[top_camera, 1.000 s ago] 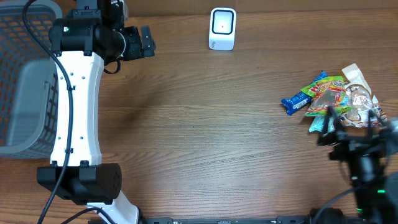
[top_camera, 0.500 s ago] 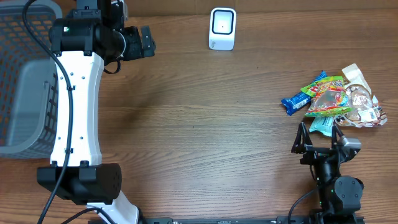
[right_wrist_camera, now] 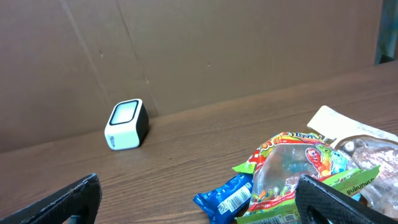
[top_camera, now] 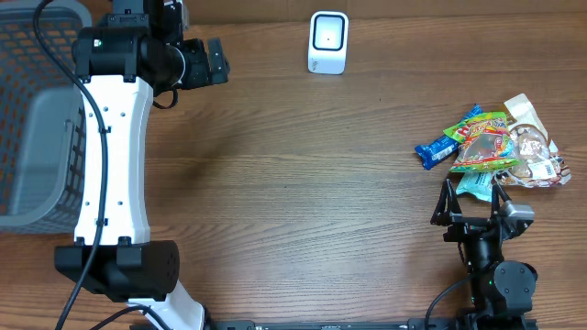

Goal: Scan the item barcode

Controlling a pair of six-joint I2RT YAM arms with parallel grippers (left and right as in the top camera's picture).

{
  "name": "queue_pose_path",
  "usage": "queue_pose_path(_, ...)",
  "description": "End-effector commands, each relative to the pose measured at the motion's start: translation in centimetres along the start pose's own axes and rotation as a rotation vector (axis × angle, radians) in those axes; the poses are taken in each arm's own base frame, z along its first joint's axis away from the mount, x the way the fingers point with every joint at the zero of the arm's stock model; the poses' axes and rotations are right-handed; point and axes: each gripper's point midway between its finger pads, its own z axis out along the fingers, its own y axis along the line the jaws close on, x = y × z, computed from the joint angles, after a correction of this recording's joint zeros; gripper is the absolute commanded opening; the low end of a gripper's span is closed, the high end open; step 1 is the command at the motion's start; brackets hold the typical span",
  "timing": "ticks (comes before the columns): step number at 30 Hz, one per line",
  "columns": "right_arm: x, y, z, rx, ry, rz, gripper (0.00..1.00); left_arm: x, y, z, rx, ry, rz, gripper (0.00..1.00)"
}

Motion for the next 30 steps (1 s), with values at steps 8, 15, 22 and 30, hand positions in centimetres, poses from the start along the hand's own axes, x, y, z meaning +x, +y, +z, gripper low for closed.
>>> queue_pose_path(8,0.0,-0.2,0.0,0.008,-0.01,-0.005,1.0,-0.2,-0.3,0.0,0.001,-0.005,0.003,1.0)
queue_pose_path(15,0.0,-0.2,0.0,0.008,-0.01,-0.005,1.0,-0.2,-0.4,-0.9,-0.002,-0.023,0.015,1.0)
queue_pose_path(22,0.0,-0.2,0.0,0.008,-0.01,-0.005,1.0,0.9,1.9,-7.6,-0.153,-0.129,0.046,1.0)
queue_pose_path(30,0.0,-0.2,0.0,0.008,-0.01,-0.005,1.0,2.6,2.6,-13.3,-0.124,-0.537,0.154,1.0)
